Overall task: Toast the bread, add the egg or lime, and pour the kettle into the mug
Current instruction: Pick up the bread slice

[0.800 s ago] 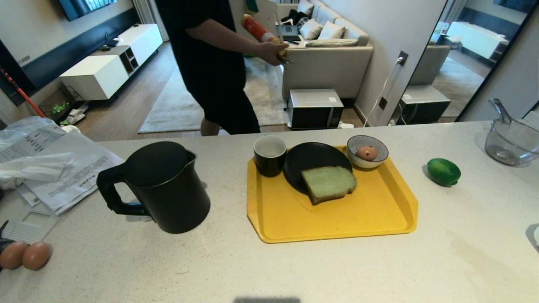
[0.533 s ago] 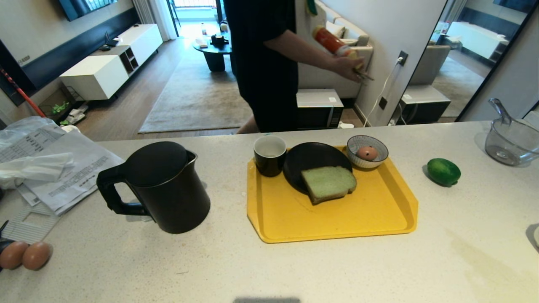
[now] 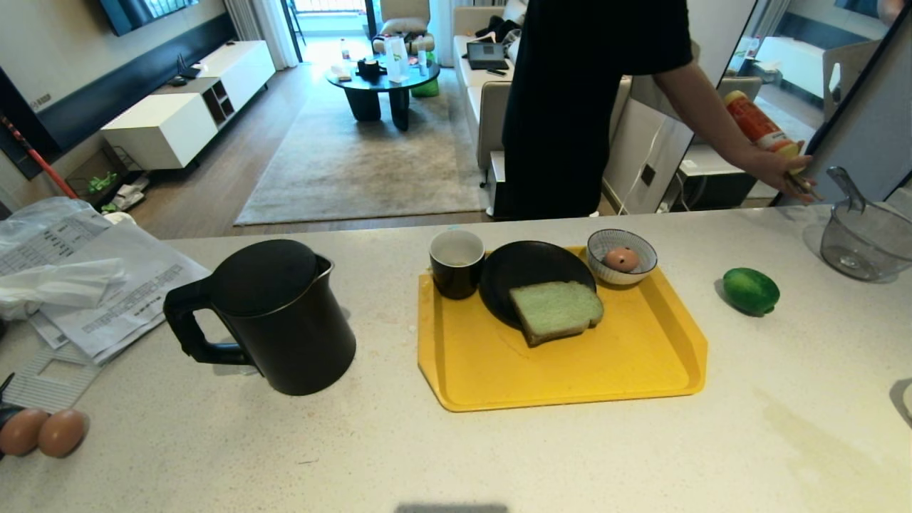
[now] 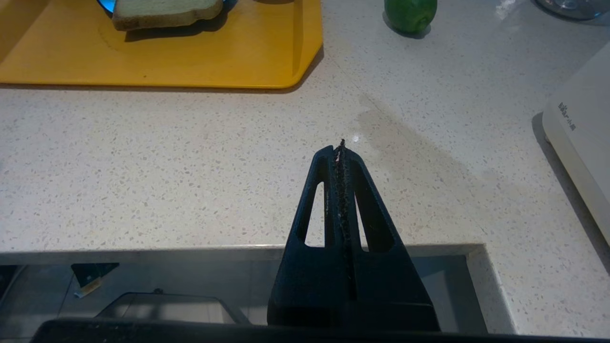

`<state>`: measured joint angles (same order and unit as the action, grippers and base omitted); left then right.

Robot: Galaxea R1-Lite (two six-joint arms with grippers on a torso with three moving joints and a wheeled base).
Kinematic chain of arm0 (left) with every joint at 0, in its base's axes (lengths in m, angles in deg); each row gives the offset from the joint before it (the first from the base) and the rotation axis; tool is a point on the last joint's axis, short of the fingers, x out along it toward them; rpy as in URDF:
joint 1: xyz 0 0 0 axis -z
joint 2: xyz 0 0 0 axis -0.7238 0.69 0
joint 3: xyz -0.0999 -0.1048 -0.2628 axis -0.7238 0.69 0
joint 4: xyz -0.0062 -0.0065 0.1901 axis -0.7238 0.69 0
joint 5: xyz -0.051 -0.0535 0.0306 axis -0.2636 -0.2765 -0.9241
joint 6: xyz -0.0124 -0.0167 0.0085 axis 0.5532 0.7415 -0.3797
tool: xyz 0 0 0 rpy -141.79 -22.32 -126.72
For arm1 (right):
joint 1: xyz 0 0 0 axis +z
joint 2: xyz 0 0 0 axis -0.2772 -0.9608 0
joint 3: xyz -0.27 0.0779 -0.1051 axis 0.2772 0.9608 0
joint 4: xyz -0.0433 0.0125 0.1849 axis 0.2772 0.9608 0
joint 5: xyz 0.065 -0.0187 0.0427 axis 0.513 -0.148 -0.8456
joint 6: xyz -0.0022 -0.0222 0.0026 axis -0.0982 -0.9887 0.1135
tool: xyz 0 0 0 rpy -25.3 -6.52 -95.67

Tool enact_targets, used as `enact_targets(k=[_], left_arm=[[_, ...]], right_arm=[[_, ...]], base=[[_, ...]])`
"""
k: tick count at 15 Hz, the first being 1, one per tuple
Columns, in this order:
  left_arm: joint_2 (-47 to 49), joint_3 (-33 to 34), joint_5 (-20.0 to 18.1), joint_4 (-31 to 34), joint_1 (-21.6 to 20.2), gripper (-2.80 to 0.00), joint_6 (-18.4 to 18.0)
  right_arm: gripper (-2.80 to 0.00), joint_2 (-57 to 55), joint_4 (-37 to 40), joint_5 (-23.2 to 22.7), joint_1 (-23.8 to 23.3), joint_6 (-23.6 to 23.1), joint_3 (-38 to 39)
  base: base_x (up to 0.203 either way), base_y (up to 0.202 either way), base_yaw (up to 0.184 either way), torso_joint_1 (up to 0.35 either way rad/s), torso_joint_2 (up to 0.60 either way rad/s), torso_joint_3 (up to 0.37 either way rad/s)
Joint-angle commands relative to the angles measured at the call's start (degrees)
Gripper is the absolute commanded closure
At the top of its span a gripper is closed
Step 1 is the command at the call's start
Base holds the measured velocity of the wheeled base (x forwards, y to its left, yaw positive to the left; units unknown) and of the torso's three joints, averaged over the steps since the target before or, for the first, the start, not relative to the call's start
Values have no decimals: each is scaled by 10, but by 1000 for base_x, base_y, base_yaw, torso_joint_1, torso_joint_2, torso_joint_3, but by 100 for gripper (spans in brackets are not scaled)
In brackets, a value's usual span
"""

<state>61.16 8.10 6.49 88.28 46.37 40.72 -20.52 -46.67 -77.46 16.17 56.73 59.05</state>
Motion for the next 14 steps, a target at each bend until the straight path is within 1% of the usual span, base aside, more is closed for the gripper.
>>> enact_targets(k=[1, 14], left_arm=[[0, 0, 0, 0, 0, 0, -1], [0, 0, 0, 0, 0, 0, 0]], right_arm=[[0, 0, 0, 0, 0, 0, 0], [0, 0, 5, 0, 0, 1, -2]], base=[[0, 0, 0, 0, 0, 0], [0, 0, 0, 0, 0, 0]])
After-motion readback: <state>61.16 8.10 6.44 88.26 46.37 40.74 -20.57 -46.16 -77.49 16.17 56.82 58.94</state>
